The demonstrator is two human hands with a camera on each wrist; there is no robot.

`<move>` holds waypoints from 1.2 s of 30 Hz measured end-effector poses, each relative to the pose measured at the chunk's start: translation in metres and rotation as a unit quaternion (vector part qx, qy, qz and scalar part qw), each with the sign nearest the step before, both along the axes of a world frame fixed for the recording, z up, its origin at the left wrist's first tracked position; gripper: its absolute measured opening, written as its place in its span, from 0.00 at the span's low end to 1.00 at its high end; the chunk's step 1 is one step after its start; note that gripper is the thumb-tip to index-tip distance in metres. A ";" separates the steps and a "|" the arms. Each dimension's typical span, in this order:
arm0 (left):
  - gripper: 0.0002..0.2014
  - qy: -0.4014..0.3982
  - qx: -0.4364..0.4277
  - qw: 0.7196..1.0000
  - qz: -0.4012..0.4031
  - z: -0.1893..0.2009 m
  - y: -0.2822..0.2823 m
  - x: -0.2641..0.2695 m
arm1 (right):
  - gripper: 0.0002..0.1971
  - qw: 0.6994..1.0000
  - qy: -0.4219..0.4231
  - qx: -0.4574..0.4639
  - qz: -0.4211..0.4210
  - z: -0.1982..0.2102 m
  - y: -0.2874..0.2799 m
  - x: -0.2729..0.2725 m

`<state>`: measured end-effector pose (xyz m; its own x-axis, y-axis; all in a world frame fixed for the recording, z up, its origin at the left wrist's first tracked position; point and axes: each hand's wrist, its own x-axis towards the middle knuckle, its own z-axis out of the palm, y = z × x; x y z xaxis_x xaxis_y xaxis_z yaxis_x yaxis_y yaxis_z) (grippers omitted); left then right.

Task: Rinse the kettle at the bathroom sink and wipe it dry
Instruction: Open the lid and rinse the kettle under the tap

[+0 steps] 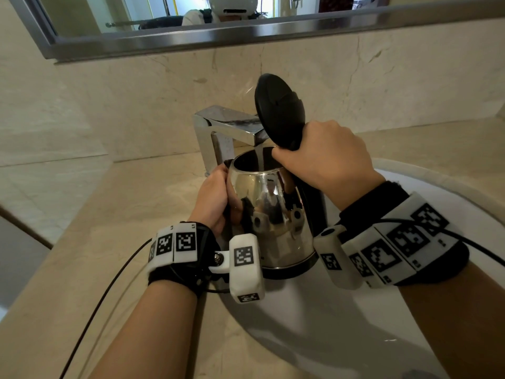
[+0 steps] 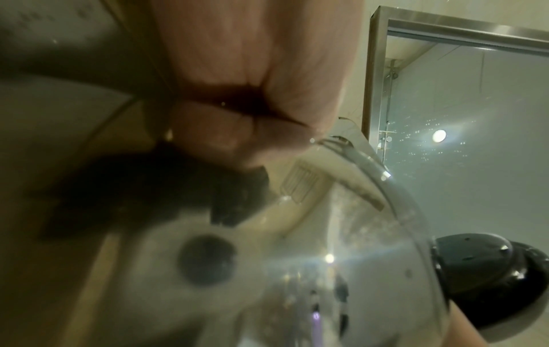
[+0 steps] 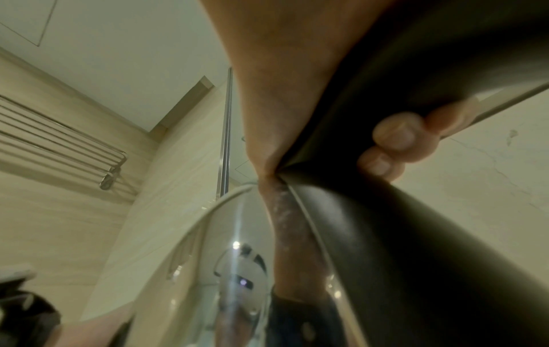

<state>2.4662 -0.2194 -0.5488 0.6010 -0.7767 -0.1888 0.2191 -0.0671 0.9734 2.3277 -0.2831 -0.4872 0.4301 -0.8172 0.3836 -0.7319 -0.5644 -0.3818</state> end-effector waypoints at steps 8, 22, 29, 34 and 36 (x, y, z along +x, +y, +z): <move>0.15 -0.006 -0.010 1.000 -0.005 -0.001 -0.002 0.000 | 0.15 1.000 -0.008 0.006 0.001 -0.001 -0.001 -0.001; 0.15 -0.004 -0.009 1.000 -0.002 -0.002 -0.002 0.001 | 0.14 1.000 -0.015 0.014 0.010 -0.004 -0.004 -0.001; 0.14 -0.003 -0.010 1.000 -0.007 -0.004 -0.003 0.002 | 0.15 1.000 -0.009 0.018 0.007 -0.004 -0.004 -0.001; 0.13 0.001 -0.003 1.000 -0.006 -0.007 -0.006 0.004 | 0.16 1.000 -0.002 0.024 0.005 -0.003 -0.005 -0.001; 0.14 0.004 -0.004 1.000 -0.005 -0.006 -0.006 0.005 | 0.16 1.000 0.000 0.026 0.003 -0.003 -0.004 -0.001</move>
